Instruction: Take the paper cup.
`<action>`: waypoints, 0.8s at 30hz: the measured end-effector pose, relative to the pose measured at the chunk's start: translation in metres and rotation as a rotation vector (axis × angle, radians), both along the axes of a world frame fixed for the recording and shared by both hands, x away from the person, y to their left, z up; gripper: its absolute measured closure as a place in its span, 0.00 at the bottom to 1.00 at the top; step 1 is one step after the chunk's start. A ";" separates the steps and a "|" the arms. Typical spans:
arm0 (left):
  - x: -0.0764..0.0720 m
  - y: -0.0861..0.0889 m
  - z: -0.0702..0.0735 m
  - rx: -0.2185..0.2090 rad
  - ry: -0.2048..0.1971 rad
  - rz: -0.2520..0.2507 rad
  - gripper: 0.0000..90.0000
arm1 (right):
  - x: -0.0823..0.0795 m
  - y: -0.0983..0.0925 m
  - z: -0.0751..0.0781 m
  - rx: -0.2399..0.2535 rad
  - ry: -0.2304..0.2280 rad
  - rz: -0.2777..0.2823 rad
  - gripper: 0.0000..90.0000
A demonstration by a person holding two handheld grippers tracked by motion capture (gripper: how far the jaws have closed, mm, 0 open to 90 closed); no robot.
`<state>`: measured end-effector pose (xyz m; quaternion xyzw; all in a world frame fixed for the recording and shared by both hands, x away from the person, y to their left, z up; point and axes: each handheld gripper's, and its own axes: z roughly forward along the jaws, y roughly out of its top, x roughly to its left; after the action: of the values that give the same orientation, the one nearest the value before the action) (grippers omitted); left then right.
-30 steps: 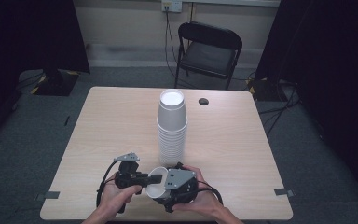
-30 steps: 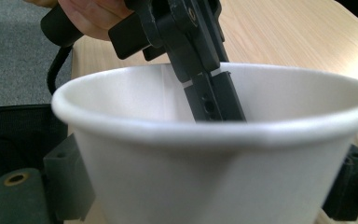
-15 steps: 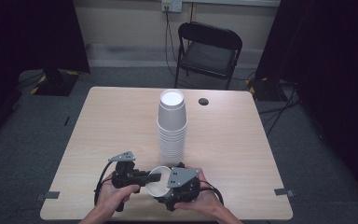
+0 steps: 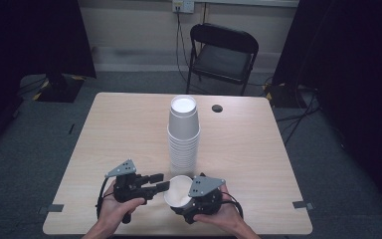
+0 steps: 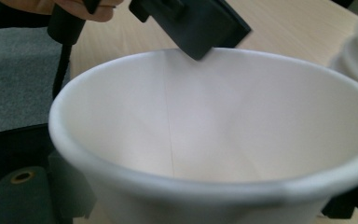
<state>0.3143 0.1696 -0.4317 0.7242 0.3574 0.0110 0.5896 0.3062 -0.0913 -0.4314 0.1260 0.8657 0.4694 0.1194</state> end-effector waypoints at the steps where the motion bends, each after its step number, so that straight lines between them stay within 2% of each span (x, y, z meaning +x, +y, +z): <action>1: -0.001 0.001 0.000 0.005 -0.022 0.015 0.52 | 0.000 -0.003 0.001 0.003 0.005 -0.005 0.15; 3: -0.003 0.002 -0.001 0.036 -0.059 0.041 0.47 | 0.001 -0.007 0.003 0.010 0.005 -0.014 0.15; 6: -0.004 0.004 -0.001 0.020 -0.080 0.056 0.42 | 0.001 -0.012 0.005 0.006 -0.006 -0.035 0.15; 9: -0.004 0.006 -0.001 0.065 -0.127 0.076 0.36 | 0.005 -0.018 0.006 0.021 -0.001 -0.060 0.15; 12: -0.003 0.009 -0.002 0.112 -0.152 0.091 0.31 | 0.008 -0.024 0.010 0.041 0.005 -0.081 0.16; 14: -0.003 0.010 -0.003 0.125 -0.158 0.082 0.31 | 0.008 -0.027 0.012 0.048 0.004 -0.091 0.16; 17: -0.003 0.010 -0.005 0.149 -0.193 0.090 0.30 | 0.011 -0.033 0.015 0.066 0.013 -0.110 0.16; 24: -0.001 0.012 -0.007 0.184 -0.191 0.120 0.27 | 0.019 -0.053 0.025 0.104 0.016 -0.176 0.16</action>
<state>0.3129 0.1812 -0.4389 0.7483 0.3395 0.1477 0.5504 0.3256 -0.1446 -0.4063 0.2114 0.8268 0.5002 0.1466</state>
